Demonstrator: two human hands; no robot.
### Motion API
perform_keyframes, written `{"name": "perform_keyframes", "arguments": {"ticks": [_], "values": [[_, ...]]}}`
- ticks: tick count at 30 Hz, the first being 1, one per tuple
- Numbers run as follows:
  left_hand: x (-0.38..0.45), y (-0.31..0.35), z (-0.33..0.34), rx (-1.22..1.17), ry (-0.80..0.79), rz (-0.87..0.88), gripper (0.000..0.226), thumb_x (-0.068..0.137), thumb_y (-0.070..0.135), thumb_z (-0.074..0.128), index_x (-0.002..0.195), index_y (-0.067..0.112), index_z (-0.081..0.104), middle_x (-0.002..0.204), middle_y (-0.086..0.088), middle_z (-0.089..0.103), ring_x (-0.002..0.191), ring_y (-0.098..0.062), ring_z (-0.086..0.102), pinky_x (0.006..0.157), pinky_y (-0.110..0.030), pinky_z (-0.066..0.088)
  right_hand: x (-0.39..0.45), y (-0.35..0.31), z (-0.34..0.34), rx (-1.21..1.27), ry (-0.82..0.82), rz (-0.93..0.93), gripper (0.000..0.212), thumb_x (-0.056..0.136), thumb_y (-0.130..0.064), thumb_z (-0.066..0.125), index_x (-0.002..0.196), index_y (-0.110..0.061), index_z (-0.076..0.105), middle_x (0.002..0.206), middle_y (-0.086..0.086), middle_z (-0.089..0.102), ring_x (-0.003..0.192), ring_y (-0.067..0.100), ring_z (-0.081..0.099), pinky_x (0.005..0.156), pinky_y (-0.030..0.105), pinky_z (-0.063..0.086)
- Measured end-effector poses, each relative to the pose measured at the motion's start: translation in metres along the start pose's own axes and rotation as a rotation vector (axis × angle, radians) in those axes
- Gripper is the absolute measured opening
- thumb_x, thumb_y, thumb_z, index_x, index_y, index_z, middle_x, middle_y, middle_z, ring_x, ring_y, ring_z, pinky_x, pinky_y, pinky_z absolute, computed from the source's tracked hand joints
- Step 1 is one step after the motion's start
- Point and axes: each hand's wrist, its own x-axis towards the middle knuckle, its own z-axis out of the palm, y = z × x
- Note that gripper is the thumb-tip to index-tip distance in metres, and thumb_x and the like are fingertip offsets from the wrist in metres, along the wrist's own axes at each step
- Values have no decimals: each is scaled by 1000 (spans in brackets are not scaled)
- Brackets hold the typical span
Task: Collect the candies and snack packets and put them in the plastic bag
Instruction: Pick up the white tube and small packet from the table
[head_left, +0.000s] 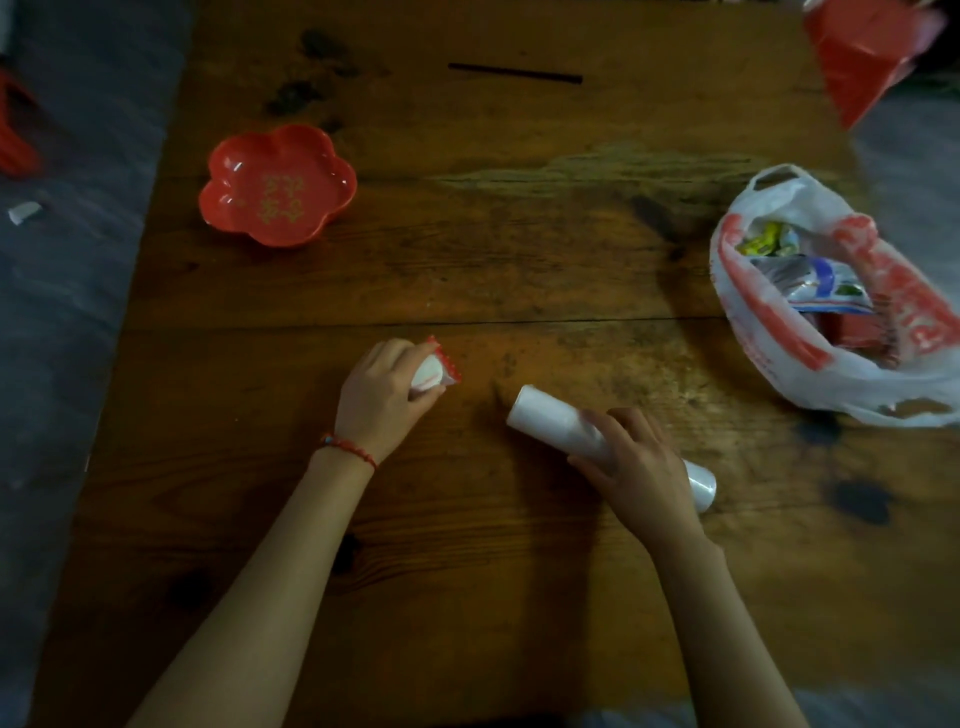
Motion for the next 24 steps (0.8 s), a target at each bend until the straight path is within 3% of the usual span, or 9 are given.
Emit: {"name": "perform_keyframes", "arguments": {"ticks": [11, 24], "values": [[-24, 88, 4, -12, -80, 268, 51, 62, 9, 82, 108, -2, 62, 96, -19, 62, 86, -34, 60, 69, -36, 48, -121, 43, -38, 13, 158, 263, 52, 67, -20, 79, 114, -13, 59, 95, 9, 58, 84, 28, 54, 67, 36, 42], [-76, 298, 90, -76, -241, 668, 55, 60, 10, 84, 109, 0, 62, 93, -18, 63, 82, -32, 61, 68, -36, 50, -336, 142, -89, 0, 420, 592, 54, 65, -19, 82, 113, -13, 59, 94, 8, 59, 82, 25, 55, 62, 37, 48]]}}
